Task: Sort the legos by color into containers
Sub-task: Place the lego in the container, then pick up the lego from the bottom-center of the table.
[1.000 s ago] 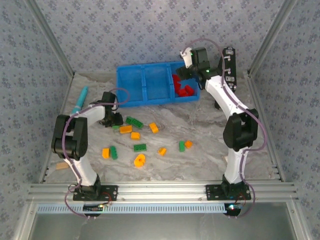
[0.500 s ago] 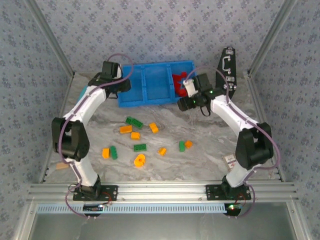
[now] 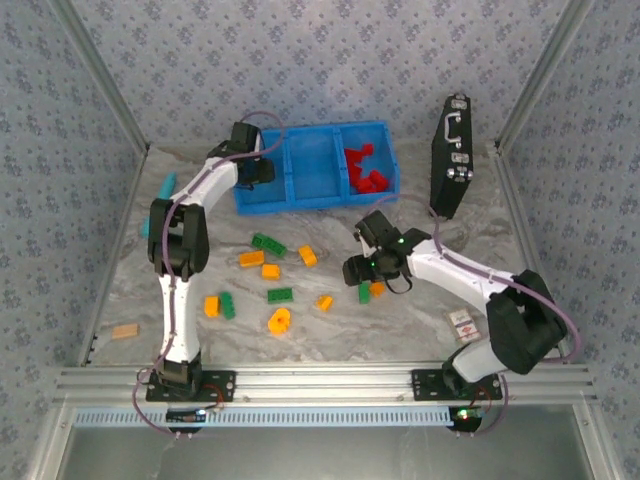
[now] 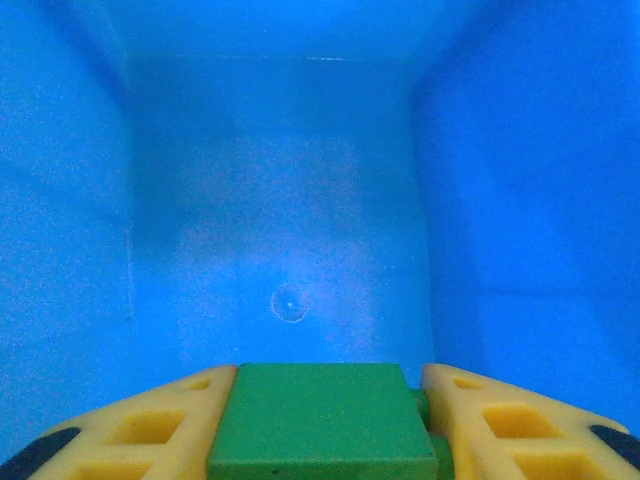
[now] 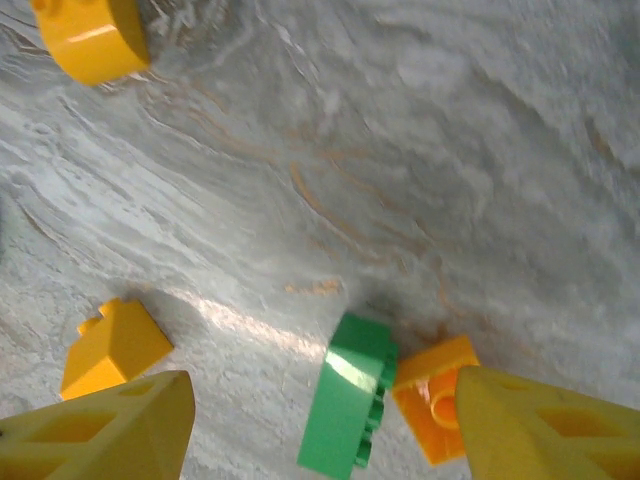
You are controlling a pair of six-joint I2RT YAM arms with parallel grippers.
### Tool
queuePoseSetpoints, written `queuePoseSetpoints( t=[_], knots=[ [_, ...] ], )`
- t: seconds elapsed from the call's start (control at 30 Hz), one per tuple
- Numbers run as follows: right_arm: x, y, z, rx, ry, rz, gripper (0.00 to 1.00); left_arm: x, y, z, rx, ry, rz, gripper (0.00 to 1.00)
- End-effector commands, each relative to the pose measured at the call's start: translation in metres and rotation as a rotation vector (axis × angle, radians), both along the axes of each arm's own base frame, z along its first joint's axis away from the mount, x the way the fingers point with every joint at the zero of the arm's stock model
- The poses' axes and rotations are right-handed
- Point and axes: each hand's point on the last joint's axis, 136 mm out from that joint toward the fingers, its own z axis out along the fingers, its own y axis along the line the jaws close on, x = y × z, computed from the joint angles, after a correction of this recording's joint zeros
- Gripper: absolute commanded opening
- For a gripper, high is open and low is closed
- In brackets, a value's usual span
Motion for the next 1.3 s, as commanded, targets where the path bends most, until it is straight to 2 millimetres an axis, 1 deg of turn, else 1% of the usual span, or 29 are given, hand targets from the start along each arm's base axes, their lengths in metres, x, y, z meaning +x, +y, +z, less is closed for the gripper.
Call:
queuePoseSetpoints(
  t=[0.0, 0.03, 0.1, 0.23, 0.37, 0.47, 0.57, 0.63, 0.67, 0.8, 0.87, 0.97, 1.07, 1.17, 1.27],
  knots=[
    [-0.017, -0.014, -0.005, -0.022, 0.042, -0.122, 0.69, 0.013, -0.006, 0.033, -0.010, -0.073, -0.005, 0.58],
    [-0.021, -0.015, -0.008, -0.027, 0.049, -0.124, 0.68, 0.013, -0.007, 0.032, -0.010, -0.072, -0.007, 0.63],
    [-0.024, -0.013, -0.009, -0.032, 0.046, -0.120, 0.67, 0.013, -0.009, 0.035, -0.012, -0.079, -0.013, 0.70],
    [-0.025, -0.007, -0.012, -0.031, 0.043, -0.109, 0.62, 0.013, -0.015, 0.050, -0.013, -0.112, -0.037, 0.75],
    [-0.029, -0.003, -0.022, -0.053, 0.070, -0.092, 0.59, 0.009, -0.017, 0.080, -0.028, -0.163, -0.061, 0.76],
    [-0.032, -0.003, -0.032, -0.077, 0.096, -0.083, 0.58, 0.002, -0.017, 0.110, -0.039, -0.208, -0.075, 0.77],
    [-0.033, -0.002, -0.041, -0.100, 0.115, -0.073, 0.56, -0.011, -0.017, 0.143, -0.045, -0.261, -0.094, 0.77],
    [-0.033, -0.002, -0.047, -0.120, 0.126, -0.065, 0.54, -0.021, -0.017, 0.170, -0.046, -0.308, -0.104, 0.77],
    [-0.033, -0.002, -0.049, -0.129, 0.128, -0.061, 0.53, -0.028, -0.016, 0.173, -0.044, -0.307, -0.108, 0.78],
    [-0.034, -0.001, -0.052, -0.146, 0.127, -0.041, 0.40, -0.055, -0.011, 0.202, -0.035, -0.345, -0.123, 0.78],
    [-0.035, -0.002, -0.053, -0.155, 0.122, -0.030, 0.34, -0.068, -0.007, 0.211, -0.025, -0.349, -0.128, 0.78],
    [-0.035, -0.005, -0.054, -0.156, 0.110, -0.014, 0.27, -0.089, -0.001, 0.216, -0.014, -0.355, -0.150, 0.79],
    [-0.030, -0.001, -0.047, -0.114, 0.073, 0.033, 0.21, -0.111, -0.002, 0.208, -0.022, -0.342, -0.201, 0.80],
    [-0.025, 0.010, -0.024, -0.058, -0.010, 0.145, 0.16, -0.136, -0.008, 0.189, -0.108, -0.288, -0.276, 0.80],
    [-0.021, 0.021, 0.011, 0.007, -0.160, 0.309, 0.13, -0.161, -0.015, 0.168, -0.317, -0.206, -0.349, 0.77]
  ],
)
